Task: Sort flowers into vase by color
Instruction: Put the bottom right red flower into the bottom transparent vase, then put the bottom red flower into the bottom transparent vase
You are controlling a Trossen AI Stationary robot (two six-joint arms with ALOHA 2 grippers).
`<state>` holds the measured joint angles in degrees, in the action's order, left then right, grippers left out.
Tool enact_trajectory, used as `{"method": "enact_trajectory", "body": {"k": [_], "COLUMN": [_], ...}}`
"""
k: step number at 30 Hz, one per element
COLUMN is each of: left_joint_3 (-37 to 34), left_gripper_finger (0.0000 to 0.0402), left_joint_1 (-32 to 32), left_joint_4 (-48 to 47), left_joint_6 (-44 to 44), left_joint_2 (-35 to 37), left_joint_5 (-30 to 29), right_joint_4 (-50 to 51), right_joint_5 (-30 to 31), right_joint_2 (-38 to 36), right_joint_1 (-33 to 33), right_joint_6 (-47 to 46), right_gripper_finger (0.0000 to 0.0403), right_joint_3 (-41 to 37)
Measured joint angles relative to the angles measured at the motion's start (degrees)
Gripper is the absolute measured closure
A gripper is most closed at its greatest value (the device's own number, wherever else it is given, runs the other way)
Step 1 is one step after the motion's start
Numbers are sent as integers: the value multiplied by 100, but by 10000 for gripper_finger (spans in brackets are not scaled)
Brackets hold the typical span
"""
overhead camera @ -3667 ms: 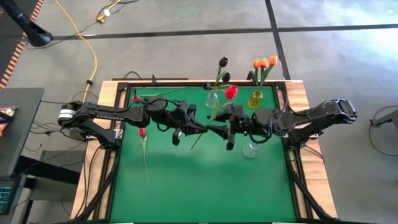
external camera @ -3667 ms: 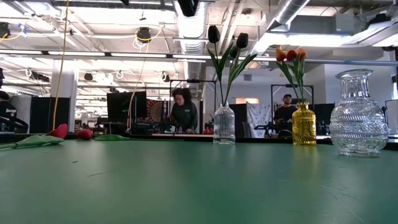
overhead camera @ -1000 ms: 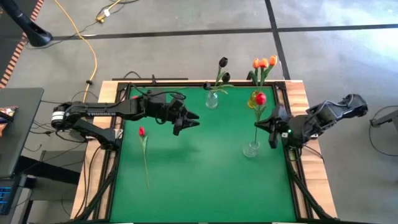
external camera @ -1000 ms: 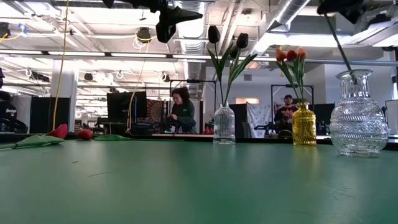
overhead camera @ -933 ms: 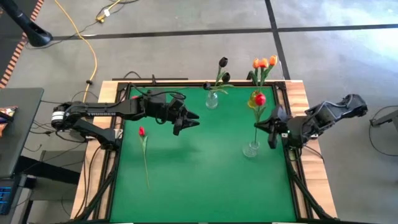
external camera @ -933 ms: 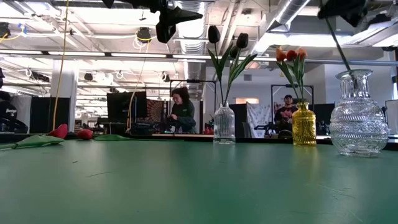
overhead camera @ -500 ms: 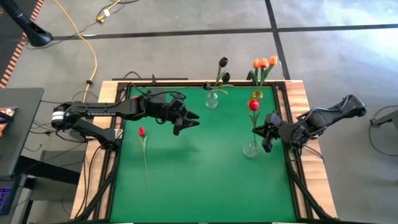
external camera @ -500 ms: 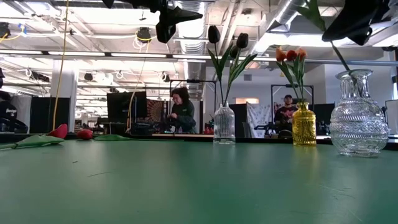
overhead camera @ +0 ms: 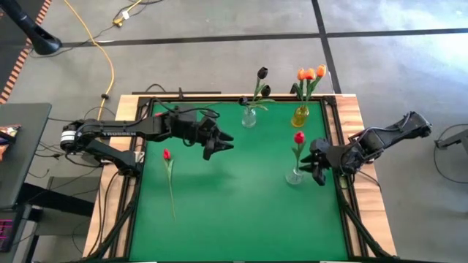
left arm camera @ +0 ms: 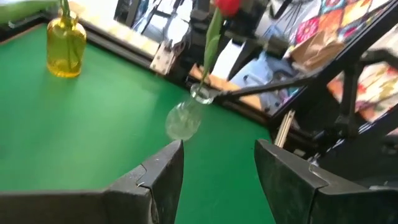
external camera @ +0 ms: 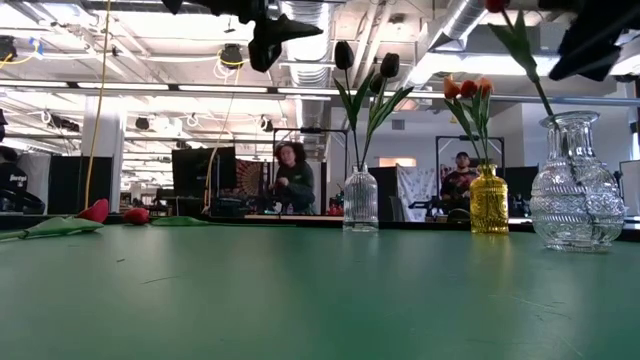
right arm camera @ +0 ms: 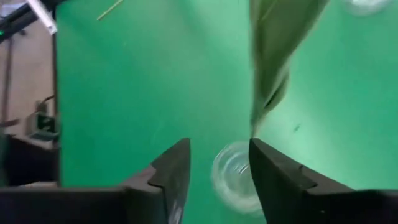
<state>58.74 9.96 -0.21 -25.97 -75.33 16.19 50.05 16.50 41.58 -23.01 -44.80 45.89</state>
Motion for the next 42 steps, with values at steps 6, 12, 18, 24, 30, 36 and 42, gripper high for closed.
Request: {"method": "enact_trajectory", "body": {"k": [6,12,18,24,30,36,42], "left_joint_3": [0,0,0,0,-2,-2,-190], "left_gripper_finger": [217,217,217,217,217,217,217], "left_joint_1": [0,59,490,949,867,60,-866], "left_joint_4": [-725,-1874,-3048,-4623,-6623,-7577,-7209], "left_joint_6": [397,920,1371,1351,249,-1033,-2519], "left_joint_2": [0,0,0,0,0,2,7], "left_joint_5": [-20,-715,-1385,-1454,-1044,-992,-1030], "right_joint_4": [191,198,174,100,-156,-587,-860], "right_joint_5": [-666,-1015,-1221,-1229,-1227,-1223,-1210], "right_joint_2": [2,44,321,787,1278,1772,2005], "right_joint_1": [25,-122,-493,-1202,-1780,-1989,-2017], "right_joint_6": [-682,-1321,-2024,-2820,-3593,-3762,-3717], "right_gripper_finger": [204,223,243,259,266,266,266], "right_joint_3": [64,166,370,485,485,485,485]}}
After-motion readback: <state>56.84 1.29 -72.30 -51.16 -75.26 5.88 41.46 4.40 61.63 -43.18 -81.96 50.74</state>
